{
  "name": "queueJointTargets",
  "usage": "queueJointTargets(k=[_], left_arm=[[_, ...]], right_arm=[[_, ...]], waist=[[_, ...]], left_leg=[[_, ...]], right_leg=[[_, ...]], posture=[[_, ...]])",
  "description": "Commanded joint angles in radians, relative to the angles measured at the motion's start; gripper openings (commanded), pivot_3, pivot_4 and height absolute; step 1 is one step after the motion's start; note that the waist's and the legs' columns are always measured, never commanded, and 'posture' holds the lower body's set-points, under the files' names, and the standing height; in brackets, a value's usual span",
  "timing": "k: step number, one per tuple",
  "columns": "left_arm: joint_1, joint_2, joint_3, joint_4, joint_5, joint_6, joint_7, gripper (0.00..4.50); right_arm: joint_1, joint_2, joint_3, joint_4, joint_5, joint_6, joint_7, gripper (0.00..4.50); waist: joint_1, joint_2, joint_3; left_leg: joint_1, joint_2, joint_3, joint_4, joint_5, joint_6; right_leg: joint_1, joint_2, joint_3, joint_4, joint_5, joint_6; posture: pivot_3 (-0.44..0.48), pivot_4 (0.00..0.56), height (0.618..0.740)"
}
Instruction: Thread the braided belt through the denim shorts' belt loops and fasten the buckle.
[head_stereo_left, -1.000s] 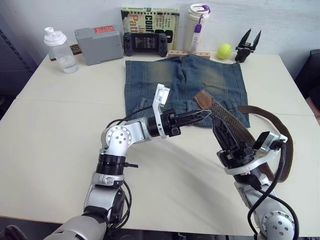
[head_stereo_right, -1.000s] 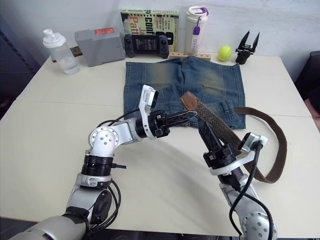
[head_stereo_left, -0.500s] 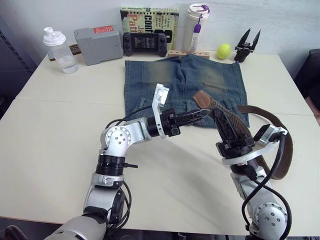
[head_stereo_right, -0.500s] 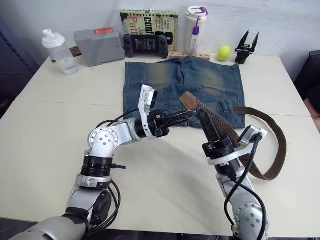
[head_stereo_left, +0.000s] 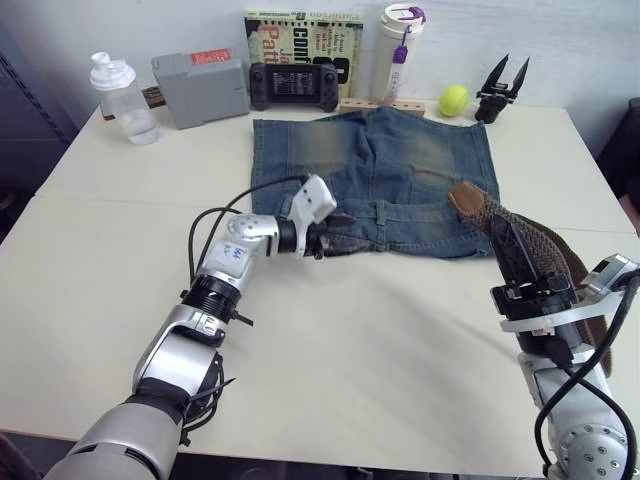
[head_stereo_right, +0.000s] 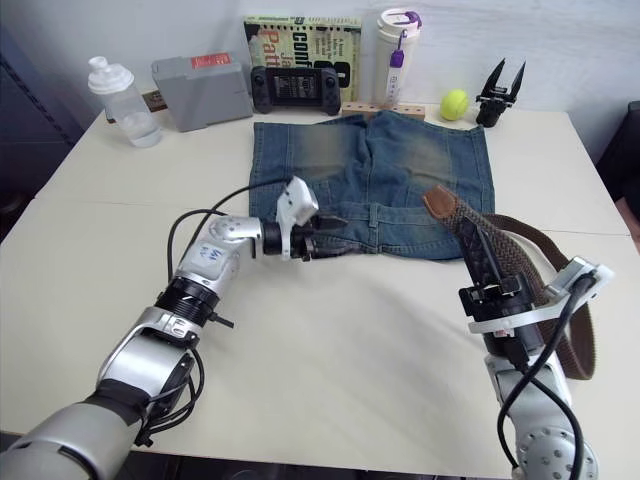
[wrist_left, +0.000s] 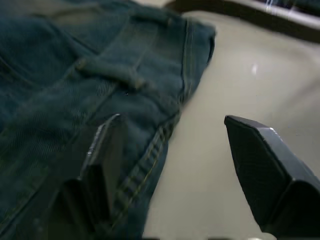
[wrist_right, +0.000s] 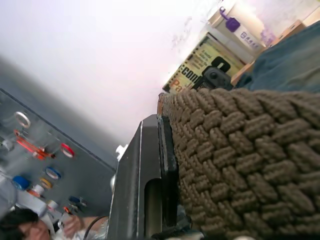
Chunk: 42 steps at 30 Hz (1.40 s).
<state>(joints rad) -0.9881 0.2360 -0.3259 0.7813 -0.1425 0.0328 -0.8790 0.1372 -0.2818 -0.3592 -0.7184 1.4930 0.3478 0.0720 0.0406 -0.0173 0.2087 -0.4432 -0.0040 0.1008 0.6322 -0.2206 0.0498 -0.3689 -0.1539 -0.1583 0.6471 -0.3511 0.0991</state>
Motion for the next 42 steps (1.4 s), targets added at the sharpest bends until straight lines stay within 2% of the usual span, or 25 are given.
queueJointTargets(k=[1, 4, 7, 10, 13, 16, 17, 19, 23, 25, 26, 27, 29, 31, 33, 36, 40, 42], left_arm=[[-0.121, -0.070, -0.020, 0.190, 0.121, -0.256, 0.038, 4.40], [-0.179, -0.121, -0.034, 0.324, 0.207, -0.387, 0.108, 4.40], [-0.217, -0.144, -0.066, 0.405, 0.312, -0.484, 0.230, 4.40], [-0.246, -0.150, -0.154, 0.466, 0.468, -0.541, 0.408, 4.40], [-0.280, -0.126, -0.296, 0.490, 0.685, -0.587, 0.694, 4.40], [-0.297, -0.116, -0.377, 0.512, 0.805, -0.607, 0.858, 4.40], [-0.300, -0.115, -0.399, 0.520, 0.836, -0.608, 0.896, 3.85], [-0.298, -0.110, -0.418, 0.536, 0.871, -0.607, 0.937, 3.11], [-0.291, -0.095, -0.410, 0.553, 0.879, -0.629, 0.909, 1.38], [-0.286, -0.082, -0.391, 0.551, 0.862, -0.659, 0.876, 0.63], [-0.279, -0.074, -0.366, 0.547, 0.834, -0.686, 0.836, 0.35], [-0.272, -0.065, -0.343, 0.542, 0.807, -0.716, 0.793, 0.28], [-0.257, -0.047, -0.304, 0.531, 0.764, -0.774, 0.689, 0.27], [-0.218, -0.020, -0.242, 0.514, 0.670, -0.838, 0.477, 0.27], [-0.188, 0.014, -0.216, 0.488, 0.626, -0.877, 0.344, 0.27], [-0.120, 0.069, -0.152, 0.410, 0.495, -0.888, 0.093, 0.27], [0.021, 0.164, -0.099, 0.169, 0.291, -0.790, -0.233, 0.27], [0.103, 0.206, -0.088, 0.002, 0.209, -0.685, -0.332, 0.27]], right_arm=[[0.059, -0.036, -0.069, -0.114, 0.040, -0.037, -0.029, 0.00], [0.115, -0.028, -0.059, -0.174, 0.017, -0.061, -0.053, 0.00], [0.159, -0.007, -0.035, -0.221, -0.018, -0.088, -0.072, 0.00], [0.192, 0.008, -0.016, -0.263, -0.055, -0.114, -0.093, 0.00], [0.208, 0.002, -0.005, -0.285, -0.071, -0.135, -0.106, 0.00], [0.208, -0.012, -0.001, -0.287, -0.075, -0.152, -0.116, 0.00], [0.206, -0.018, -0.001, -0.286, -0.075, -0.155, -0.119, 0.00], [0.200, -0.034, -0.003, -0.284, -0.070, -0.161, -0.125, 0.00], [0.180, -0.073, 0.000, -0.274, -0.069, -0.156, -0.130, 0.00], [0.170, -0.088, -0.001, -0.261, -0.062, -0.156, -0.130, 0.00], [0.167, -0.095, -0.002, -0.255, -0.056, -0.154, -0.127, 0.00], [0.165, -0.102, -0.003, -0.247, -0.052, -0.151, -0.124, 0.00], [0.167, -0.118, -0.006, -0.237, -0.044, -0.144, -0.117, 0.00], [0.174, -0.153, -0.017, -0.219, -0.031, -0.125, -0.105, 0.00], [0.191, -0.211, -0.038, -0.202, -0.027, -0.090, -0.077, 0.00], [0.219, -0.312, -0.110, -0.146, 0.037, -0.044, -0.045, 0.00], [0.235, -0.430, -0.182, -0.106, 0.156, 0.026, -0.032, 0.00], [0.238, -0.469, -0.203, -0.101, 0.191, 0.051, -0.033, 0.00]], waist=[[0.008, 0.000, 0.000], [0.009, 0.000, 0.000], [0.005, 0.000, 0.000], [0.002, 0.000, 0.000], [0.004, -0.001, 0.000], [0.004, -0.001, 0.000], [0.003, -0.001, 0.000], [0.002, -0.001, 0.000], [-0.007, -0.001, 0.000], [-0.014, -0.001, 0.000], [-0.017, -0.001, 0.000], [-0.019, -0.001, 0.000], [-0.023, -0.001, 0.000], [-0.024, -0.001, -0.001], [-0.027, -0.001, -0.001], [-0.028, -0.001, -0.001], [-0.037, -0.001, -0.001], [-0.044, -0.001, -0.001]], left_leg=[[-0.002, 0.000, 0.000, 0.001, 0.000, 0.000], [-0.001, 0.000, 0.002, 0.002, -0.001, 0.002], [-0.001, -0.001, 0.003, 0.002, -0.002, 0.003], [-0.001, 0.000, 0.004, 0.001, -0.001, 0.003], [-0.001, -0.001, 0.004, 0.002, -0.001, 0.003], [-0.001, -0.001, 0.004, 0.004, -0.002, 0.005], [-0.001, -0.001, 0.004, 0.004, -0.003, 0.005], [-0.001, -0.001, 0.004, 0.004, -0.003, 0.006], [-0.001, 0.000, 0.004, 0.003, -0.003, 0.005], [-0.001, 0.000, 0.004, 0.003, -0.003, 0.005], [-0.001, 0.000, 0.004, 0.003, -0.003, 0.005], [-0.001, 0.000, 0.005, 0.003, -0.003, 0.005], [-0.001, 0.000, 0.005, 0.003, -0.003, 0.005], [-0.001, 0.001, 0.006, 0.003, -0.002, 0.004], [0.000, 0.001, 0.007, 0.003, -0.001, 0.003], [0.001, 0.001, 0.008, 0.004, -0.002, 0.003], [0.004, 0.001, 0.008, 0.004, -0.002, 0.003], [0.005, 0.001, 0.007, 0.004, -0.002, 0.003]], right_leg=[[-0.001, -0.001, 0.000, 0.000, 0.000, 0.001], [-0.001, -0.009, -0.001, 0.000, 0.001, 0.002], [-0.001, -0.010, -0.001, 0.001, 0.001, 0.002], [-0.002, -0.010, -0.001, 0.001, 0.001, 0.002], [-0.003, -0.011, 0.000, 0.002, 0.001, 0.002], [-0.002, -0.012, 0.001, 0.004, 0.001, 0.002], [-0.003, -0.012, 0.001, 0.004, 0.001, 0.002], [-0.004, -0.012, 0.001, 0.005, 0.001, 0.002], [-0.005, -0.012, 0.002, 0.005, 0.001, 0.002], [-0.005, -0.012, 0.001, 0.005, 0.001, 0.002], [-0.005, -0.012, 0.001, 0.006, 0.001, 0.002], [-0.005, -0.012, 0.001, 0.006, 0.001, 0.002], [-0.006, -0.011, 0.001, 0.006, 0.001, 0.002], [-0.006, -0.011, 0.000, 0.006, 0.000, 0.001], [-0.006, -0.011, -0.001, 0.007, 0.000, 0.000], [-0.005, -0.011, -0.002, 0.008, 0.000, 0.000], [-0.002, -0.011, -0.002, 0.007, 0.000, 0.000], [0.000, -0.010, -0.001, 0.007, -0.001, -0.001]], posture=[[0.000, 0.150, 0.697], [0.000, 0.150, 0.697], [0.000, 0.150, 0.697], [0.000, 0.150, 0.697], [0.000, 0.150, 0.697], [0.000, 0.150, 0.697], [0.000, 0.150, 0.697], [0.000, 0.150, 0.697], [0.000, 0.150, 0.697], [0.000, 0.150, 0.697], [0.000, 0.150, 0.697], [0.000, 0.150, 0.697], [0.000, 0.150, 0.697], [0.000, 0.150, 0.697], [0.000, 0.150, 0.697], [0.000, 0.150, 0.697], [0.000, 0.150, 0.697], [0.000, 0.150, 0.697]])
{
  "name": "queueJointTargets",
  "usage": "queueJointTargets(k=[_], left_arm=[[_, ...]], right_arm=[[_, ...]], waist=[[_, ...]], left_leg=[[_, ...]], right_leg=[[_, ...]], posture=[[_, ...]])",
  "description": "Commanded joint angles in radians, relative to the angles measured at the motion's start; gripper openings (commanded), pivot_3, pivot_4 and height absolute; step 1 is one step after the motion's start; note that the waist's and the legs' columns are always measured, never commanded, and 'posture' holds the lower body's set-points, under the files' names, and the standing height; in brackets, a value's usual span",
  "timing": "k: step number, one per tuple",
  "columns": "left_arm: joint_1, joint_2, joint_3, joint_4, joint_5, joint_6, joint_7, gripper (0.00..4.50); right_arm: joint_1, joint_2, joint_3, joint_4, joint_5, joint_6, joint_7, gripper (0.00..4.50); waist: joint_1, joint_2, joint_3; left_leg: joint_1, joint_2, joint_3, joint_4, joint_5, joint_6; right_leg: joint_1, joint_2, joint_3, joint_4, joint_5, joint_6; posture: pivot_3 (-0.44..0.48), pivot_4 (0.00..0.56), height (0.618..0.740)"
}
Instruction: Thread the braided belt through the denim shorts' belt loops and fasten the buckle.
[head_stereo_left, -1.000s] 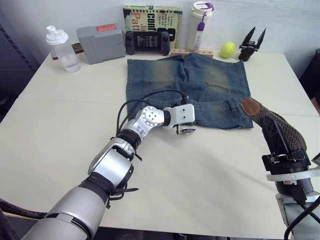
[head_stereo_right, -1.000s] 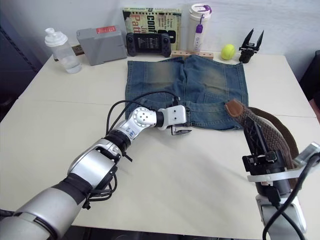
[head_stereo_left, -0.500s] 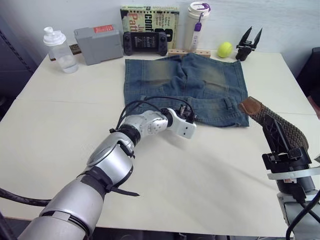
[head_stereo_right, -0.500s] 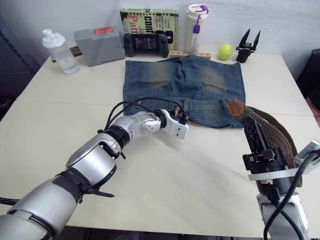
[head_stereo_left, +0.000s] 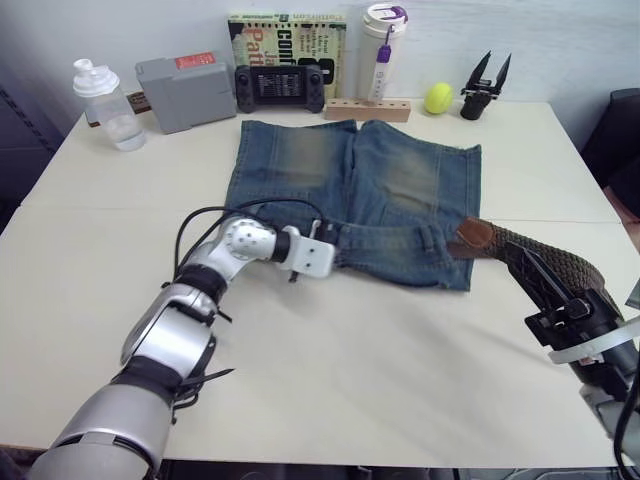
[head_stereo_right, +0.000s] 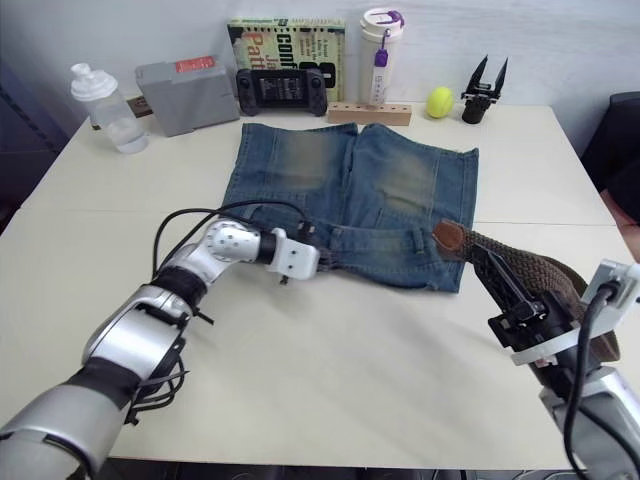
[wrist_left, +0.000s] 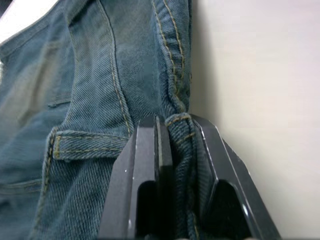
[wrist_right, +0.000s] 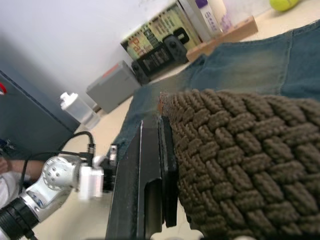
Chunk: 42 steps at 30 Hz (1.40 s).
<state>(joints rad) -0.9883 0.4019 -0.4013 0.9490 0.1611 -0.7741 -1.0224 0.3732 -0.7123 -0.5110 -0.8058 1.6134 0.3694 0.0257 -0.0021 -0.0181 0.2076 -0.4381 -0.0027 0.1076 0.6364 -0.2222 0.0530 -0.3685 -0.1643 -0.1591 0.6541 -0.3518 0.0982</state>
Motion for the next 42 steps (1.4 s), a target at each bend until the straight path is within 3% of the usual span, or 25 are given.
queueJointTargets(k=[1, 3, 6, 11, 12, 17, 20, 21, 28, 34, 42], left_arm=[[0.143, 0.060, -0.010, -0.249, -0.126, 0.178, -0.220, 0.27], [0.248, 0.104, -0.007, -0.453, -0.170, 0.288, -0.237, 0.27], [0.328, 0.131, 0.007, -0.611, -0.150, 0.365, -0.193, 0.27], [0.391, 0.138, 0.044, -0.735, -0.154, 0.553, -0.135, 0.27], [0.395, 0.143, 0.053, -0.744, -0.177, 0.602, -0.147, 1.35], [0.379, 0.232, 0.127, -0.814, -0.375, 0.869, -0.310, 3.01], [0.346, 0.291, 0.209, -0.855, -0.522, 1.053, -0.378, 4.24], [0.338, 0.305, 0.241, -0.869, -0.570, 1.112, -0.387, 4.45], [0.355, 0.297, 0.355, -0.990, -0.670, 1.266, -0.279, 4.45], [0.452, 0.325, 0.384, -1.095, -0.653, 1.299, -0.191, 4.45], [0.478, 0.321, 0.396, -1.143, -0.660, 1.318, -0.125, 4.45]], right_arm=[[0.001, -0.053, -0.058, -0.009, 0.084, 0.040, 0.002, 0.00], [-0.010, -0.090, -0.057, -0.005, 0.082, 0.063, -0.030, 0.00], [-0.002, -0.129, -0.060, -0.006, 0.065, 0.100, -0.060, 0.00], [0.045, -0.169, -0.131, 0.014, 0.117, 0.151, -0.070, 0.00], [0.058, -0.181, -0.144, 0.018, 0.126, 0.166, -0.071, 0.00], [0.116, -0.257, -0.193, 0.069, 0.242, 0.261, -0.108, 0.00], [0.099, -0.311, -0.171, 0.150, 0.265, 0.323, -0.099, 0.00], [0.077, -0.325, -0.146, 0.184, 0.264, 0.342, -0.088, 0.00], [-0.100, -0.323, 0.016, 0.366, 0.232, 0.434, -0.017, 0.00], [-0.193, -0.316, 0.099, 0.454, 0.174, 0.509, 0.011, 0.00], [-0.348, -0.265, 0.175, 0.560, 0.111, 0.568, 0.025, 0.00]], waist=[[-0.002, 0.001, 0.000], [-0.001, 0.001, 0.000], [0.001, 0.002, -0.001], [0.022, 0.002, -0.001], [0.024, 0.002, -0.001], [0.024, 0.002, -0.001], [0.019, 0.003, -0.001], [0.021, 0.003, -0.001], [0.027, 0.003, -0.001], [0.026, 0.003, -0.001], [0.027, 0.003, -0.001]], left_leg=[[0.001, 0.001, -0.001, 0.000, 0.000, 0.000], [0.002, 0.001, -0.003, 0.000, 0.000, 0.000], [0.005, 0.001, -0.005, 0.000, 0.000, 0.000], [0.006, -0.001, -0.008, 0.001, 0.000, 0.000], [0.006, -0.001, -0.008, 0.001, 0.000, 0.001], [0.006, -0.001, -0.009, 0.001, 0.000, 0.001], [0.006, 0.000, -0.009, 0.000, 0.000, 0.000], [0.006, 0.000, -0.009, 0.000, 0.000, 0.000], [0.003, -0.001, -0.011, 0.002, 0.000, 0.000], [0.001, -0.001, -0.011, 0.002, 0.000, 0.000], [0.000, -0.001, -0.011, 0.004, 0.000, 0.000]], right_leg=[[0.002, 0.000, 0.000, 0.000, 0.000, -0.001], [0.005, 0.001, -0.001, 0.000, 0.000, -0.001], [0.010, 0.001, -0.002, -0.001, 0.000, -0.001], [0.013, 0.000, -0.003, -0.006, 0.000, 0.000], [0.013, 0.000, -0.003, -0.006, 0.000, 0.000], [0.013, 0.001, -0.003, -0.006, 0.001, 0.001], [0.013, 0.002, -0.003, -0.006, 0.000, 0.001], [0.012, 0.002, -0.003, -0.006, 0.000, 0.001], [0.013, 0.001, -0.004, -0.007, 0.001, 0.002], [0.012, 0.002, -0.005, -0.008, 0.001, 0.003], [0.011, 0.002, -0.005, -0.008, 0.002, 0.003]], posture=[[0.000, 0.150, 0.697], [0.000, 0.150, 0.697], [0.000, 0.150, 0.697], [0.000, 0.150, 0.697], [0.000, 0.150, 0.697], [0.000, 0.150, 0.697], [0.000, 0.150, 0.697], [0.000, 0.150, 0.697], [0.000, 0.150, 0.697], [0.000, 0.150, 0.697], [0.000, 0.150, 0.697]])
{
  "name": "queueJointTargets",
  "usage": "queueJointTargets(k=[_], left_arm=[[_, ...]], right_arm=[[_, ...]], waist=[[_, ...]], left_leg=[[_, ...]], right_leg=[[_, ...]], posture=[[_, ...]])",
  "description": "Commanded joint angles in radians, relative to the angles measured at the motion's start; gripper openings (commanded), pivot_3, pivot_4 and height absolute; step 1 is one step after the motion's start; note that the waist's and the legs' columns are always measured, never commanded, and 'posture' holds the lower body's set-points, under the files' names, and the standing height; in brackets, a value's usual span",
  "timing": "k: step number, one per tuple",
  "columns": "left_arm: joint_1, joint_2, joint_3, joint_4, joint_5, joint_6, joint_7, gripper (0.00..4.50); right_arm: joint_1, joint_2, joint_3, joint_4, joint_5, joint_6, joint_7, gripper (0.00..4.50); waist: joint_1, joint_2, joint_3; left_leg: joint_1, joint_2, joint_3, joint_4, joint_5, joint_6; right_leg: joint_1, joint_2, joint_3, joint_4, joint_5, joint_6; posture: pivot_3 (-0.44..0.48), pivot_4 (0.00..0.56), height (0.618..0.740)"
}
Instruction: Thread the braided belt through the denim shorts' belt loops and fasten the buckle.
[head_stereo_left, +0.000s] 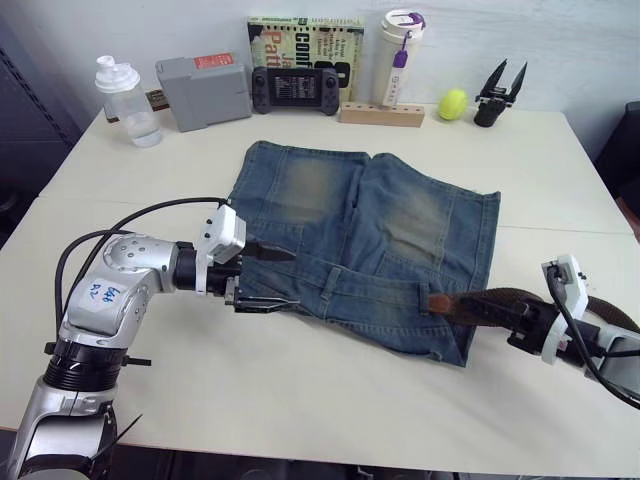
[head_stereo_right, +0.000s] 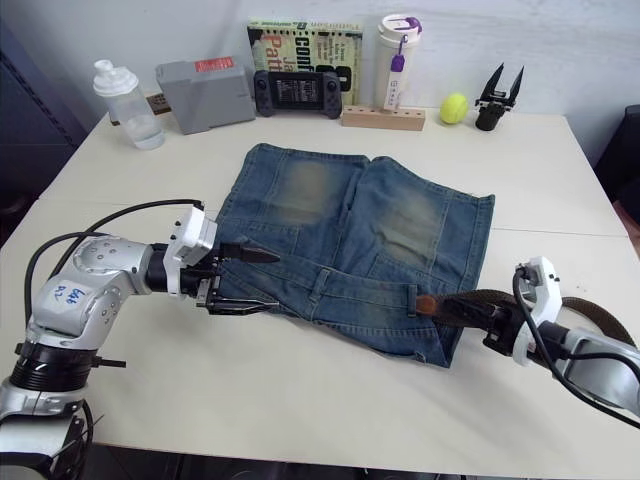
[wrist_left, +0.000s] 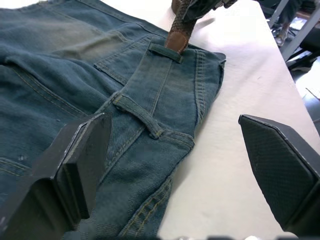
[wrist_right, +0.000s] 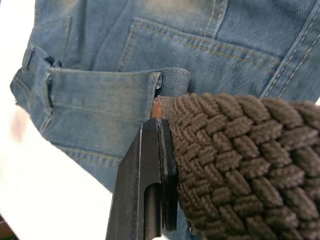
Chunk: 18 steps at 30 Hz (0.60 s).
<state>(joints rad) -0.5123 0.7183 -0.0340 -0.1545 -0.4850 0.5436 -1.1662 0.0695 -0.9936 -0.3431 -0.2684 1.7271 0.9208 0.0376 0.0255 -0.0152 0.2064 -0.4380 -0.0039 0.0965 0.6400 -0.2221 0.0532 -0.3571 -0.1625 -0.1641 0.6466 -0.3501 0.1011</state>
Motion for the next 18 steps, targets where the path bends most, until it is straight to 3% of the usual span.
queueJointTargets(k=[1, 7, 18], left_arm=[[0.004, 0.005, 0.028, -0.042, -0.015, 0.002, 0.024, 4.45], [0.025, 0.003, 0.020, -0.055, -0.010, 0.000, 0.044, 4.45], [0.073, 0.004, 0.028, -0.108, -0.016, 0.021, 0.086, 4.45]], right_arm=[[-0.063, 0.024, 0.015, 0.033, -0.001, 0.027, 0.012, 0.00], [-0.179, 0.085, 0.097, 0.112, -0.001, 0.103, 0.030, 0.00], [-0.251, 0.166, 0.154, 0.207, -0.078, 0.218, 0.102, 0.00]], waist=[[0.000, 0.000, 0.000], [-0.001, 0.000, 0.000], [-0.002, 0.000, 0.000]], left_leg=[[0.000, 0.000, 0.000, 0.000, 0.000, 0.000], [0.000, 0.000, 0.000, 0.000, 0.000, 0.000], [0.000, 0.000, 0.000, -0.001, 0.000, 0.000]], right_leg=[[-0.001, 0.000, 0.000, 0.000, 0.000, 0.000], [-0.001, 0.000, 0.000, 0.000, 0.000, 0.000], [-0.001, 0.000, 0.000, 0.000, 0.000, 0.000]], posture=[[0.000, 0.150, 0.697], [0.000, 0.150, 0.697], [0.000, 0.150, 0.697]])
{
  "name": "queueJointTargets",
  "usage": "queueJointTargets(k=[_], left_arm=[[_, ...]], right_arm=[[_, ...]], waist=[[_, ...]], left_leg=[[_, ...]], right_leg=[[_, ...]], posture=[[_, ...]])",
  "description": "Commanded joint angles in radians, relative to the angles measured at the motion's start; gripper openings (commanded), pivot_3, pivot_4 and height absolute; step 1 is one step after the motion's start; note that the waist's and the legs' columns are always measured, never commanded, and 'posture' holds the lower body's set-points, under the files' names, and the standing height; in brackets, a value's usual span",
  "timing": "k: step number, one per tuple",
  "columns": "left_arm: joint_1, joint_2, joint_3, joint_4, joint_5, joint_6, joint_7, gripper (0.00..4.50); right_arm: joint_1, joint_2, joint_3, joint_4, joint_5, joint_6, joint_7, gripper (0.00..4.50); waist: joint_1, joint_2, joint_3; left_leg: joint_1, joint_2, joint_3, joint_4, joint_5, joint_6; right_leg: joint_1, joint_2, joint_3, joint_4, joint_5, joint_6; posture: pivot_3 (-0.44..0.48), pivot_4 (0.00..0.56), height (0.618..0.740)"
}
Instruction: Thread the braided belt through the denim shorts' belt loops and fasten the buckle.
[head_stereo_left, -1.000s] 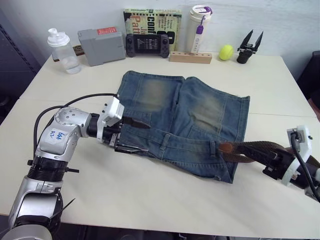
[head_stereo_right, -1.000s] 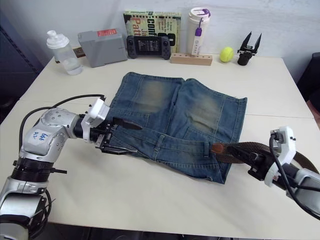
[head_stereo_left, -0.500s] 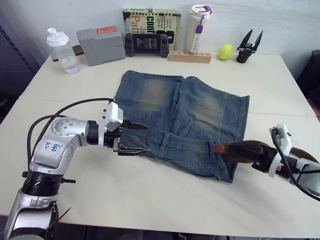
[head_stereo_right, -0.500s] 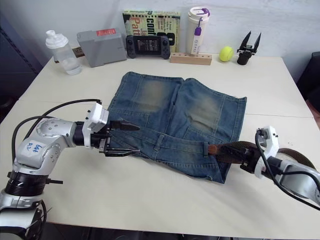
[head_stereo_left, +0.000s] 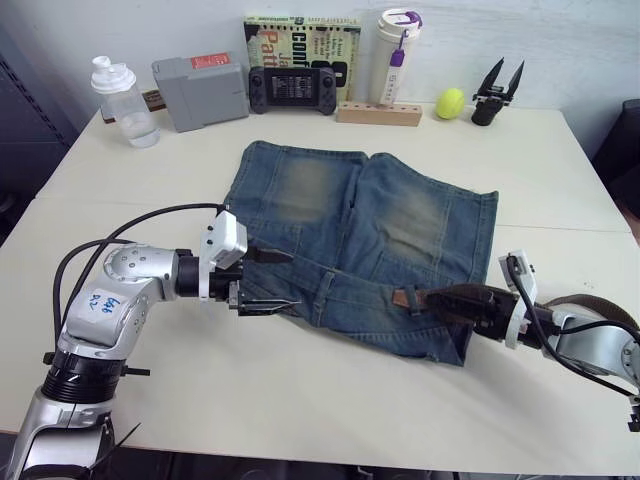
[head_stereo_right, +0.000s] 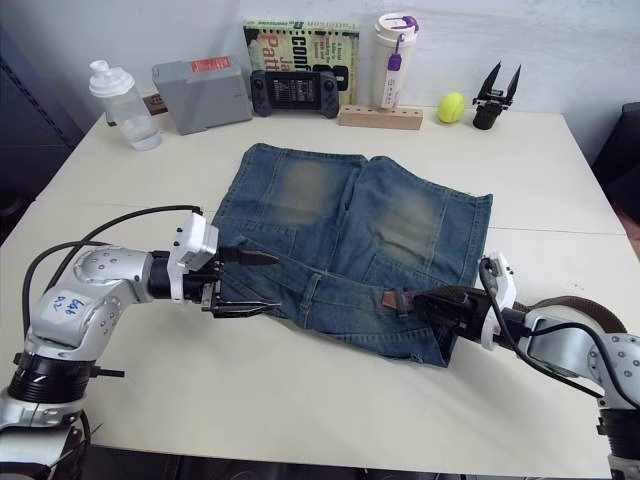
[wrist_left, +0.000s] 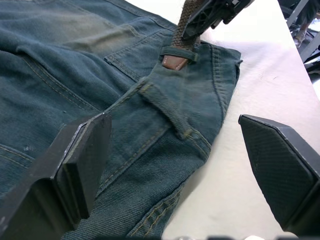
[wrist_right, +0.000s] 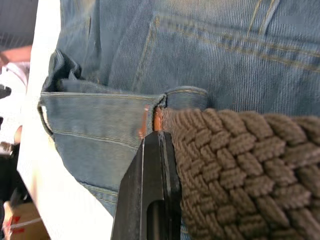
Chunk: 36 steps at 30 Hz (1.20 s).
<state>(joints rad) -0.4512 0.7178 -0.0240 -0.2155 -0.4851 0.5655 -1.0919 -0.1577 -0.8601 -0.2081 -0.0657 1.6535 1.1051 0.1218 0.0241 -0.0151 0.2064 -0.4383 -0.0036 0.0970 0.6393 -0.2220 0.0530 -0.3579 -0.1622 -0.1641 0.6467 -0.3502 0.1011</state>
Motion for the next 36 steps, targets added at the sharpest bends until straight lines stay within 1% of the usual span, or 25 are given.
queueJointTargets(k=[1, 5, 9, 11, 14, 19, 24, 27, 28, 29, 30, 31, 32, 33, 34, 35, 36], left_arm=[[0.017, 0.001, 0.013, -0.052, -0.014, -0.001, 0.016, 4.45], [0.021, -0.011, -0.002, -0.070, -0.016, 0.006, 0.030, 4.45], [0.019, -0.009, -0.003, -0.070, -0.017, 0.008, 0.026, 4.45], [0.017, -0.007, -0.010, -0.061, -0.004, 0.001, 0.022, 4.45], [-0.002, -0.018, -0.030, -0.037, 0.012, -0.008, 0.021, 4.45], [-0.032, -0.032, -0.062, -0.009, 0.027, -0.025, 0.006, 4.45], [-0.056, -0.049, -0.079, 0.022, 0.038, -0.045, -0.001, 4.45], [-0.066, -0.053, -0.099, 0.042, 0.057, -0.059, -0.004, 4.45], [-0.069, -0.053, -0.105, 0.045, 0.062, -0.062, -0.005, 4.50], [-0.072, -0.055, -0.110, 0.050, 0.066, -0.066, -0.005, 4.50], [-0.077, -0.058, -0.115, 0.054, 0.069, -0.070, -0.008, 4.50], [-0.083, -0.062, -0.121, 0.060, 0.073, -0.076, -0.011, 4.50], [-0.087, -0.066, -0.124, 0.064, 0.076, -0.080, -0.013, 4.50], [-0.091, -0.069, -0.129, 0.069, 0.078, -0.086, -0.017, 4.50], [-0.095, -0.072, -0.133, 0.074, 0.080, -0.092, -0.022, 4.50], [-0.102, -0.077, -0.141, 0.083, 0.082, -0.098, -0.027, 4.50], [-0.107, -0.081, -0.146, 0.090, 0.084, -0.103, -0.032, 4.50]], right_arm=[[-0.039, 0.054, 0.032, 0.005, -0.016, 0.037, 0.019, 0.00], [-0.072, 0.126, 0.051, 0.011, -0.072, 0.039, 0.024, 0.00], [-0.065, 0.144, -0.010, 0.040, -0.073, 0.035, 0.034, 0.00], [-0.039, 0.120, -0.020, 0.012, -0.093, 0.054, 0.096, 0.00], [-0.017, 0.116, -0.010, -0.014, -0.147, 0.056, 0.212, 0.00], [-0.067, 0.163, 0.062, 0.027, -0.303, 0.000, 0.362, 0.00], [-0.110, 0.190, 0.102, 0.083, -0.415, -0.037, 0.412, 0.00], [-0.115, 0.192, 0.076, 0.102, -0.412, -0.022, 0.404, 0.00], [-0.114, 0.189, 0.066, 0.098, -0.406, -0.015, 0.405, 0.92], [-0.109, 0.180, 0.051, 0.083, -0.404, -0.012, 0.411, 1.11], [-0.097, 0.169, 0.030, 0.059, -0.401, -0.012, 0.416, 1.11], [-0.080, 0.154, 0.003, 0.027, -0.396, -0.012, 0.419, 1.81], [-0.063, 0.142, -0.021, -0.002, -0.388, -0.010, 0.419, 1.91], [-0.042, 0.129, -0.051, -0.038, -0.371, -0.007, 0.415, 2.50], [-0.018, 0.114, -0.077, -0.077, -0.365, -0.009, 0.413, 2.80], [0.031, 0.081, -0.103, -0.166, -0.377, -0.022, 0.451, 2.96], [0.064, 0.059, -0.120, -0.228, -0.387, -0.031, 0.480, 2.96]], waist=[[-0.002, 0.000, 0.000], [-0.003, 0.000, 0.000], [-0.002, 0.000, 0.000], [0.000, 0.000, 0.000], [0.002, 0.000, 0.000], [0.000, 0.000, 0.000], [-0.004, 0.000, 0.000], [-0.011, 0.000, 0.000], [-0.013, 0.000, 0.000], [-0.013, -0.001, 0.000], [-0.014, -0.001, -0.001], [-0.014, -0.001, -0.001], [-0.013, -0.002, -0.001], [-0.012, -0.002, -0.001], [-0.011, -0.002, -0.001], [-0.010, -0.001, -0.001], [-0.008, -0.001, -0.001]], left_leg=[[0.000, 0.000, 0.000, 0.000, 0.000, 0.000], [0.000, 0.000, 0.000, -0.002, 0.000, -0.001], [0.000, 0.000, 0.001, -0.002, 0.000, -0.001], [0.000, 0.000, 0.001, -0.002, 0.000, -0.001], [0.000, 0.000, 0.001, -0.002, 0.000, 0.000], [0.000, 0.000, 0.002, -0.002, 0.000, 0.000], [0.000, 0.000, 0.002, -0.003, 0.000, -0.001], [0.001, 0.000, 0.003, -0.004, 0.000, -0.001], [0.001, 0.001, 0.003, -0.004, 0.001, -0.002], [0.001, 0.001, 0.002, -0.004, 0.001, -0.002], [0.001, 0.001, 0.002, -0.004, 0.001, -0.002], [0.001, 0.001, 0.002, -0.004, 0.001, -0.002], [0.001, 0.001, 0.002, -0.004, 0.001, -0.002], [0.001, 0.001, 0.002, -0.004, 0.001, -0.002], [0.001, 0.000, 0.002, -0.004, 0.001, -0.002], [0.001, 0.000, 0.002, -0.004, 0.001, -0.002], [0.001, 0.000, 0.002, -0.004, 0.001, -0.002]], right_leg=[[0.000, 0.000, 0.000, 0.000, 0.000, 0.000], [-0.001, 0.000, 0.000, 0.000, 0.000, 0.000], [-0.001, 0.000, 0.001, 0.000, 0.000, 0.000], [-0.001, 0.000, 0.001, 0.000, 0.000, 0.000], [-0.001, 0.000, 0.001, 0.000, 0.000, 0.000], [-0.002, 0.000, 0.001, 0.000, 0.000, 0.000], [-0.002, 0.000, 0.001, 0.000, 0.000, 0.000], [-0.002, 0.001, 0.001, 0.000, 0.000, 0.000], [-0.002, 0.001, 0.001, 0.000, 0.000, 0.000], [-0.002, 0.001, 0.001, 0.000, 0.000, 0.000], [-0.002, 0.001, 0.001, 0.000, 0.000, 0.000], [-0.002, 0.001, 0.001, 0.000, 0.000, 0.000], [-0.001, 0.001, 0.001, 0.000, 0.000, 0.000], [-0.001, 0.001, 0.001, 0.000, 0.000, 0.000], [-0.002, 0.001, 0.001, 0.000, 0.000, 0.000], [-0.002, 0.001, 0.001, 0.000, 0.000, 0.000], [-0.002, 0.001, 0.001, 0.000, 0.000, 0.000]], posture=[[0.000, 0.150, 0.697], [0.000, 0.150, 0.697], [0.000, 0.150, 0.697], [0.000, 0.150, 0.697], [0.000, 0.150, 0.697], [0.000, 0.150, 0.697], [0.000, 0.150, 0.697], [0.000, 0.150, 0.697], [0.000, 0.150, 0.697], [0.000, 0.150, 0.697], [0.000, 0.150, 0.697], [0.000, 0.150, 0.697], [0.000, 0.150, 0.697], [0.000, 0.150, 0.697], [0.000, 0.150, 0.697], [0.000, 0.150, 0.697], [0.000, 0.150, 0.697]])
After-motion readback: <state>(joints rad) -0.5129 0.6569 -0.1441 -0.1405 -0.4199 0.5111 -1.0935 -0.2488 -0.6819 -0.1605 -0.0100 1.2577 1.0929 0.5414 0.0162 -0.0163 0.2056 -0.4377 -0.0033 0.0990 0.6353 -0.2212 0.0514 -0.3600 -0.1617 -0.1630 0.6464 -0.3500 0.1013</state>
